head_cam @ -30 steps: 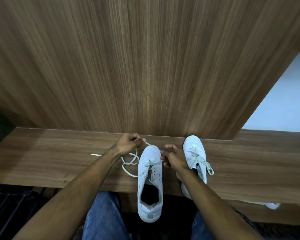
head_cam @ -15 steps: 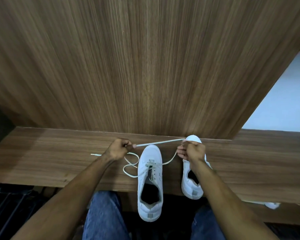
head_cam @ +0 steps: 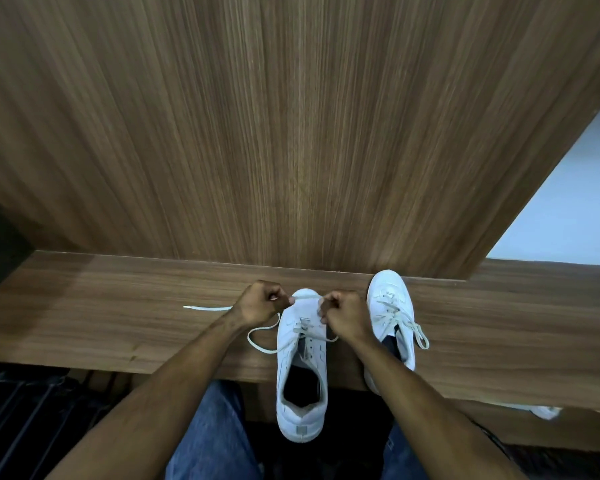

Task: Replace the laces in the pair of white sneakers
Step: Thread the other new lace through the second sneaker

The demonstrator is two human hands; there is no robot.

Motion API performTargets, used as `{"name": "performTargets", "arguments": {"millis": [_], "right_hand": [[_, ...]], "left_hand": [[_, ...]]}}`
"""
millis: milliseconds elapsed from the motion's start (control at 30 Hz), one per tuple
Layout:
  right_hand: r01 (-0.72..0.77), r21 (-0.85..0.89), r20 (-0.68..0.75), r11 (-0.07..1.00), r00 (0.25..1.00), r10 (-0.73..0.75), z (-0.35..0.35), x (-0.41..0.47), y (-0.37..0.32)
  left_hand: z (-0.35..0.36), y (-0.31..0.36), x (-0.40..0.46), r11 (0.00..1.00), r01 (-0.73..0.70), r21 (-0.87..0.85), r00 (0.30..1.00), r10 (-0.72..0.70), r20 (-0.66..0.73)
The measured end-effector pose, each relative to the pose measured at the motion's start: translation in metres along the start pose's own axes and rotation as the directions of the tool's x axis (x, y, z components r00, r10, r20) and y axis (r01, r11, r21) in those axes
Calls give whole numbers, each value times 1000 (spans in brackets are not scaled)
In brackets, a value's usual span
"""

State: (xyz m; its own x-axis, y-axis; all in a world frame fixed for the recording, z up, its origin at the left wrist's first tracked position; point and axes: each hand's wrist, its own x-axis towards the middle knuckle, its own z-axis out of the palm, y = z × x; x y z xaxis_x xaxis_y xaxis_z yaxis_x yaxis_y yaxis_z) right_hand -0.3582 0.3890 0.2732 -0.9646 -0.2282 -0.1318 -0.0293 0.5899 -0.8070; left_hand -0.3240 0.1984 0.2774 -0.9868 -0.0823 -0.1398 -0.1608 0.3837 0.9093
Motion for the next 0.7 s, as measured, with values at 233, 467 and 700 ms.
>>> {"name": "performTargets", "arguments": {"millis": [233, 467, 700], "right_hand": [[-106, 60, 89, 993, 991, 100, -18, -2, 21], [-37, -22, 126, 999, 991, 39, 6, -11, 18], [123, -446, 331, 887, 943, 35, 24, -43, 21]], "left_hand": [[-4, -9, -9, 877, 90, -471, 945, -225, -238], [6, 16, 6, 629, -73, -774, 873, -335, -355], [14, -12, 10, 983, -132, -128, 959, 95, -266]]}}
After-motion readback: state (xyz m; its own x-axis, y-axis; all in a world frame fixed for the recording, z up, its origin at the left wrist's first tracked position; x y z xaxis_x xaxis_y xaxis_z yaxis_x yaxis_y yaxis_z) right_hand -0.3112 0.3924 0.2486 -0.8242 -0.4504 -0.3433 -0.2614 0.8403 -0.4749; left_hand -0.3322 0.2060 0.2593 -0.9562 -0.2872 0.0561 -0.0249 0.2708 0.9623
